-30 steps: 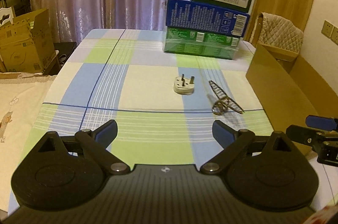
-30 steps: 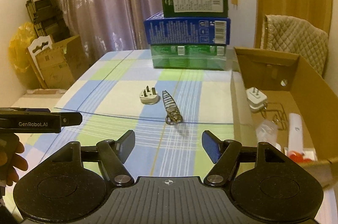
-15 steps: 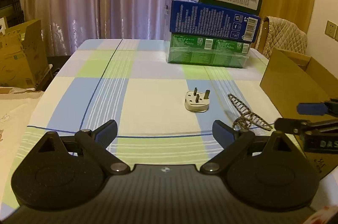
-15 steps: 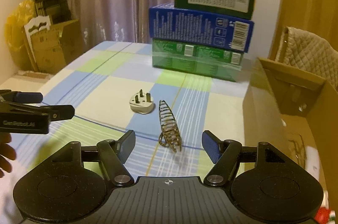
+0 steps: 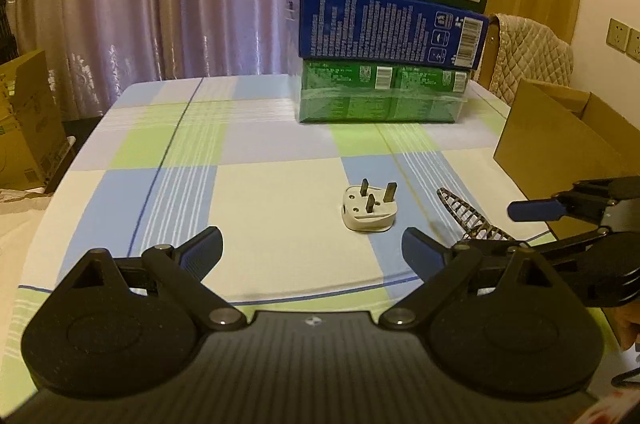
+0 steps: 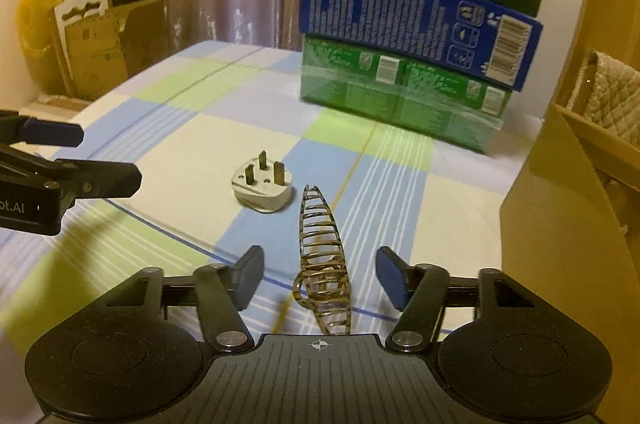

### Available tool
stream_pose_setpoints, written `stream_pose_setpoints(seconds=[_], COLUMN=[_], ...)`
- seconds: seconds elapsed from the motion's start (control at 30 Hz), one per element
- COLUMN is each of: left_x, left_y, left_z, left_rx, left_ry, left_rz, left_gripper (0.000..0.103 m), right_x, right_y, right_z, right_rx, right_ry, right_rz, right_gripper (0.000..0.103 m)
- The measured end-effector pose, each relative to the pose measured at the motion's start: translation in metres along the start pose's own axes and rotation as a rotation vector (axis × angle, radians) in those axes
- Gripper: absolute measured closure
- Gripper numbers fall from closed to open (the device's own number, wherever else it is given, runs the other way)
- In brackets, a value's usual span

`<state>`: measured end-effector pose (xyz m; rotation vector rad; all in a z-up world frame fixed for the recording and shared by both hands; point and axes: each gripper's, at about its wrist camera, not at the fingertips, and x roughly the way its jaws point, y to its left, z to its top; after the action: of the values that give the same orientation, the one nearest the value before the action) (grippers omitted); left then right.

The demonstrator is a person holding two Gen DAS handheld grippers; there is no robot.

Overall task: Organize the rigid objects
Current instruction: 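Grasp the bronze wire spiral with the right tool, then grasp the white plug adapter with the left tool while the right tool holds the spiral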

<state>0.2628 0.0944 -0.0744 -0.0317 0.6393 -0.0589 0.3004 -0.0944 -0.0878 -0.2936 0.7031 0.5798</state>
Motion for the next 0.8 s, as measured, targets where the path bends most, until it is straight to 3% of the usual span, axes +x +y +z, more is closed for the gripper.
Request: stream_pose_setpoints(seconds=[0.17, 0.47, 0.63, 0.8], left_x=[0.012, 0.017, 0.018, 0.019], left_y=[-0.004, -0.004, -0.005, -0.005], left_z=[0.002, 0.001, -0.001, -0.002], left_rx=[0.0, -0.01, -0.01, -0.013], left_ry=[-0.001, 0.006, 0.011, 0.016], left_rz=[-0.01, -0.019, -0.025, -0.032], left_gripper=[0.009, 0.009, 0.009, 0.009], right_x=[0.016, 0.02, 0.021, 0.02], right_y=[-0.008, -0.009, -0.009, -0.009], right_z=[-0.002, -0.003, -0.001, 0.0], right_rx=[0.021, 0.028, 0.028, 0.037], right_ry=[0.044, 0.041, 0.045, 0.056], right_rz=[0.011, 0.024, 0.027, 0.028], right_gripper=[0.056, 0.066, 0.078, 0.079])
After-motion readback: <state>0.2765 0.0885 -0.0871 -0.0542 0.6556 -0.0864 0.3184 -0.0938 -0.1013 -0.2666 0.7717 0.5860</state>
